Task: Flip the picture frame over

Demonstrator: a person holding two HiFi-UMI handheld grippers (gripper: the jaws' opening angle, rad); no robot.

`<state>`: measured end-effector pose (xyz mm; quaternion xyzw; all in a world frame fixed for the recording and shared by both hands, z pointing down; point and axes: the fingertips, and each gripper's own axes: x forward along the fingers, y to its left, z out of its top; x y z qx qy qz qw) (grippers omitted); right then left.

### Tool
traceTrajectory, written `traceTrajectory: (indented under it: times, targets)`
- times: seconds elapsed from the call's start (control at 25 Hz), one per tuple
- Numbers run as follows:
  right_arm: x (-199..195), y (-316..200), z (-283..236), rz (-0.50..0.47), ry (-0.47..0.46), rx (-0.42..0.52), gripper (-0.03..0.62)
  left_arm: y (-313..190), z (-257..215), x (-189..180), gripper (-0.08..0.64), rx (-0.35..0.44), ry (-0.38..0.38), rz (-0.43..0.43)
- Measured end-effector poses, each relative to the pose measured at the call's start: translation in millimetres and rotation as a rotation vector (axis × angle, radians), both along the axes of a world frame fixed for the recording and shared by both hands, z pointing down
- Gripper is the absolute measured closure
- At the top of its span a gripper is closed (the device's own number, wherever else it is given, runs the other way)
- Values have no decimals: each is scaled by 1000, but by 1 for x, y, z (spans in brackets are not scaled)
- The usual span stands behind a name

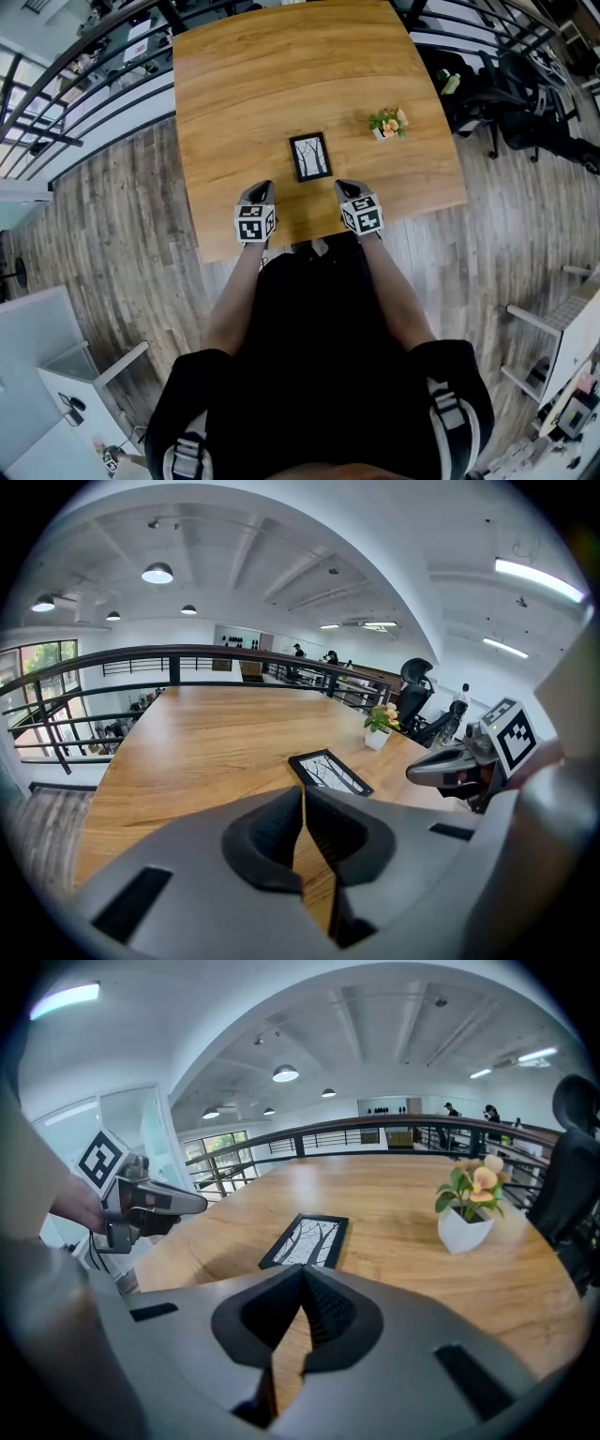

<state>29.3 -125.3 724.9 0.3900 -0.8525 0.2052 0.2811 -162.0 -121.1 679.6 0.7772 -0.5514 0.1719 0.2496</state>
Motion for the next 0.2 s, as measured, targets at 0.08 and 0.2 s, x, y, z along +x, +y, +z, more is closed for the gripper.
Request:
traceTrajectory:
  times: [0.08,0.2]
  targets:
    - [0,-1,0,1,1,1,584,-1,0,1,531,2,0,4]
    - [0,-2,1,2,2,3,584,-4,-2,2,531,6,0,6]
